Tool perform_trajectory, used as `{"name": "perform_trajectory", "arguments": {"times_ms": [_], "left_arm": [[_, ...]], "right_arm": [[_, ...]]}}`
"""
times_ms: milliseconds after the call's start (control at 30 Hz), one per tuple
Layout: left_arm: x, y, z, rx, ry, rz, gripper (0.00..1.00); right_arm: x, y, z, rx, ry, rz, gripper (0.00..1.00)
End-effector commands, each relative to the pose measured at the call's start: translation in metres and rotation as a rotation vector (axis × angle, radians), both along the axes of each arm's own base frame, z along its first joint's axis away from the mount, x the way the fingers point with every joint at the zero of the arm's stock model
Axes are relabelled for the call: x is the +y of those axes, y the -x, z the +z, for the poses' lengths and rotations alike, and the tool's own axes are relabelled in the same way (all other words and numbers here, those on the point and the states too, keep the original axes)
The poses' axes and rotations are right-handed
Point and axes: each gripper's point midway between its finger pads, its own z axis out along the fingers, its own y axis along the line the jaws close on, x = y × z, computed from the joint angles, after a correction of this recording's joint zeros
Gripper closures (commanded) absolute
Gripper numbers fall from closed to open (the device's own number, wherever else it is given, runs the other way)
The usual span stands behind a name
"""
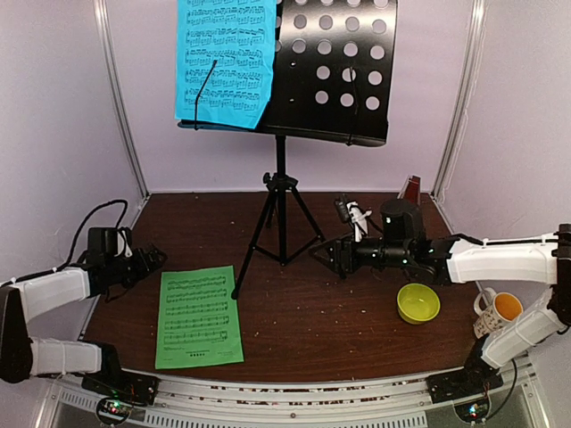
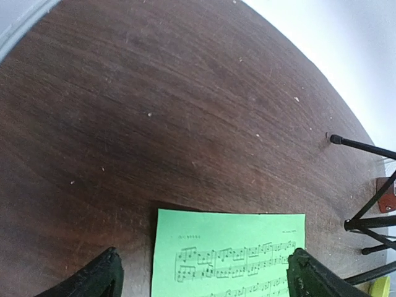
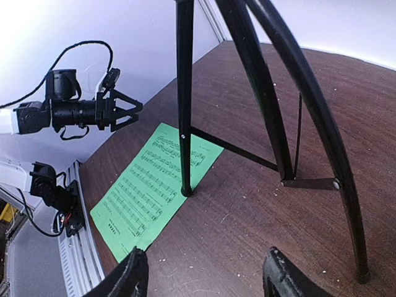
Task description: Set up the instrument practice props
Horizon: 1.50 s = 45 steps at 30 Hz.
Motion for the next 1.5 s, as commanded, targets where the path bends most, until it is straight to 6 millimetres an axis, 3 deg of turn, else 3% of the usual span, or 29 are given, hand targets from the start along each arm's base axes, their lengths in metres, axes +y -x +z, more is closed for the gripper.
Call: {"name": "perform_trajectory", "arguments": {"times_ms": [0,67,167,200,300,567,833,933,1033,1133,1267,1467], "left_arm": [[-0.003,-0.019,-0.010,-0.050,0.100,-0.071,0.06],[-0.006,-0.024,-0.018,-0.049,0.152,-0.111,0.08],[-0.010,-0.027,-0.031,-0.034,0.191,-0.147,0.10],[-0.012,-0.027,-0.037,-0.026,0.196,-0.156,0.10],[-0.016,-0.027,-0.051,-0.007,0.223,-0.178,0.13],[-0.036,-0.026,-0.051,-0.028,0.333,-0.251,0.28],[-0.046,-0.010,-0.045,-0.069,0.380,-0.260,0.43],[-0.040,-0.007,-0.052,-0.042,0.330,-0.231,0.45],[-0.024,-0.001,-0.062,0.015,0.233,-0.158,0.34],[-0.015,0.000,-0.057,0.028,0.167,-0.130,0.32],[-0.012,-0.003,-0.050,0.035,0.109,-0.157,0.41],[-0.018,-0.006,-0.060,0.056,0.146,-0.185,0.57]], "right_arm": [[0.006,0.007,-0.008,0.033,0.003,0.005,0.32],[0.008,0.009,-0.009,0.040,0.008,0.014,0.26],[0.006,0.009,-0.008,0.025,0.013,0.011,0.02],[0.004,0.009,-0.008,0.018,0.015,0.002,0.00],[-0.002,0.008,-0.004,0.004,-0.009,-0.023,0.00],[-0.012,0.002,0.014,-0.003,-0.077,-0.053,0.00],[-0.003,0.016,0.032,-0.036,-0.124,0.059,0.00],[0.004,0.020,0.036,-0.031,-0.131,0.114,0.00],[0.006,0.019,0.040,-0.027,-0.136,0.120,0.00],[0.005,0.021,0.047,-0.041,-0.156,0.122,0.00],[0.004,0.022,0.054,-0.060,-0.159,0.124,0.00],[0.002,0.025,0.058,-0.081,-0.149,0.134,0.00]]}}
